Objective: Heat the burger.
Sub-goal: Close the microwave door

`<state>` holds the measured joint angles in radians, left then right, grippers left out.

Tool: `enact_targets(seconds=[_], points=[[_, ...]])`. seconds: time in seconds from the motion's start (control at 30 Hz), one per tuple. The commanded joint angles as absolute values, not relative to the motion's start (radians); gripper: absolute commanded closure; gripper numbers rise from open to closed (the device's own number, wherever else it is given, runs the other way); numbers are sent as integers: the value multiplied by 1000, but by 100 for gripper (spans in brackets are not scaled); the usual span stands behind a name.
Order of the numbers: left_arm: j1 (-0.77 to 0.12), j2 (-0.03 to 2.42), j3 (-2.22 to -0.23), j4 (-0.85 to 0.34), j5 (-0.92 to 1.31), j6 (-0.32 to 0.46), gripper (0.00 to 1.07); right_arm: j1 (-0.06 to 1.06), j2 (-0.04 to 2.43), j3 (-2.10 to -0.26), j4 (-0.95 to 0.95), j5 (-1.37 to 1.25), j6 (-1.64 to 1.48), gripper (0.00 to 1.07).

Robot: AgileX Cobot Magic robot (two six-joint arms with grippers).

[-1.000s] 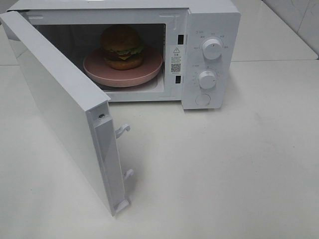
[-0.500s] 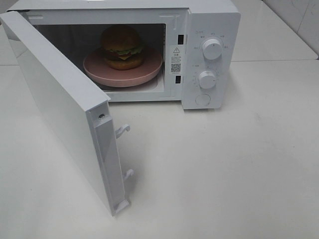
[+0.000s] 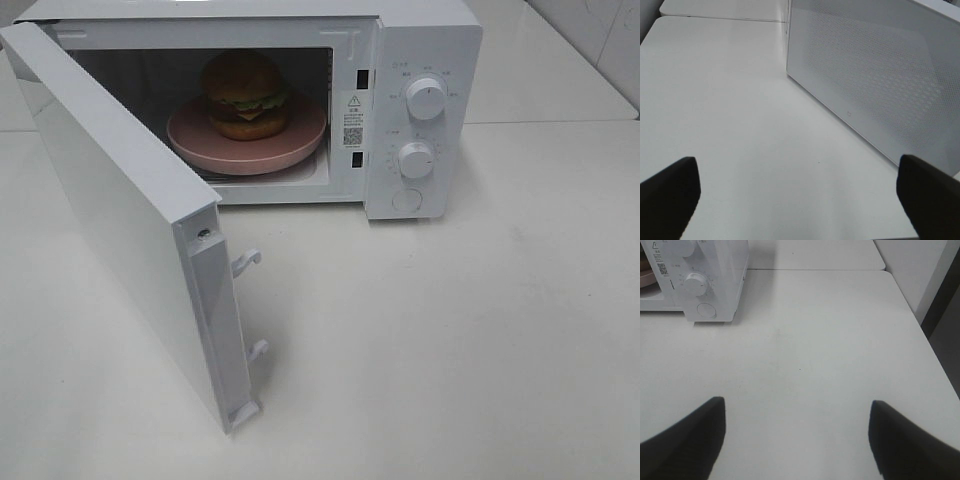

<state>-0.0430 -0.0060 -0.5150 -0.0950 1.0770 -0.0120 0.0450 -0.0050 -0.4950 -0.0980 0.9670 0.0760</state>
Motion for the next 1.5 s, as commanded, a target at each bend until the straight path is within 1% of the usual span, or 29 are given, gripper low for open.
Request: enact_targets(seconds=[0.03, 0.07, 0.1, 0.3, 0.47, 0.5, 0.57, 0.6, 0.63, 0.67, 0.7, 0.73, 0.77, 0.8, 0.83, 0.87, 0.9, 0.93, 0.97, 1.0, 1.03, 1.1, 1.2, 1.23, 1.3, 1.37, 1.4, 1.47, 1.5], points=[[-40, -16, -522, -110, 1057, -32, 7, 42, -31, -493, -98, 962, 69, 31], [-40, -16, -522, -110, 1057, -32, 7, 42, -31, -493, -98, 962, 69, 31], [-40, -14, -537, -119, 1043, -53, 7, 42, -31, -493, -98, 962, 69, 31], [-40, 25, -567, -118, 962, -61, 9, 42, -31, -493, -98, 962, 69, 31], [-40, 91, -567, -114, 851, -61, 17, 42, -31, -493, -98, 962, 69, 31], [-40, 91, -567, -114, 851, -61, 17, 42, -31, -493, -98, 962, 69, 31], [-40, 136, -567, -109, 811, -61, 24, 42, -31, -493, -98, 962, 69, 31], [-40, 136, -567, -109, 811, -61, 24, 42, -31, -493, -98, 962, 69, 31], [-40, 169, -567, -102, 792, -61, 32, 42, -31, -493, -98, 962, 69, 31], [-40, 184, -567, -100, 784, -61, 37, 42, -31, -493, -98, 962, 69, 31], [-40, 184, -567, -100, 784, -61, 37, 42, -31, -493, -98, 962, 69, 31], [-40, 224, -567, -100, 766, -61, 50, 42, -31, -493, -98, 962, 69, 31], [-40, 224, -567, -100, 766, -61, 50, 42, -31, -493, -98, 962, 69, 31], [-40, 265, -567, -100, 746, -61, 64, 42, -31, -493, -98, 962, 69, 31], [-40, 265, -567, -100, 746, -61, 64, 42, -31, -493, -98, 962, 69, 31], [-40, 304, -567, -100, 727, -61, 79, 42, -31, -493, -98, 962, 69, 31], [-40, 324, -567, -100, 716, -61, 87, 42, -31, -493, -98, 962, 69, 31], [-40, 324, -567, -100, 716, -61, 87, 42, -31, -493, -98, 962, 69, 31], [-40, 361, -567, -99, 697, -55, 103, 42, -31, -493, -98, 962, 69, 31], [-40, 380, -567, -94, 687, -51, 107, 42, -31, -493, -98, 962, 69, 31], [-40, 380, -567, -94, 687, -51, 107, 42, -31, -493, -98, 962, 69, 31], [-40, 443, -558, -70, 602, 0, 107, 42, -31, -493, -98, 962, 69, 31], [-40, 456, -552, -65, 579, 14, 107, 42, -31, -493, -98, 962, 69, 31], [-40, 477, -537, -63, 519, 30, 107, 42, -31, -493, -98, 962, 69, 31], [-40, 485, -528, -63, 487, 35, 107, 42, -31, -493, -98, 962, 69, 31], [-40, 520, -468, -63, 349, 36, 107, 42, -31, -493, -98, 962, 69, 31], [-40, 520, -468, -63, 349, 36, 107, 42, -31, -493, -98, 962, 69, 31], [-40, 544, -417, -63, 228, 36, 107, 42, -31, -493, -98, 962, 69, 31], [-40, 544, -417, -63, 228, 36, 107, 42, -31, -493, -98, 962, 69, 31]])
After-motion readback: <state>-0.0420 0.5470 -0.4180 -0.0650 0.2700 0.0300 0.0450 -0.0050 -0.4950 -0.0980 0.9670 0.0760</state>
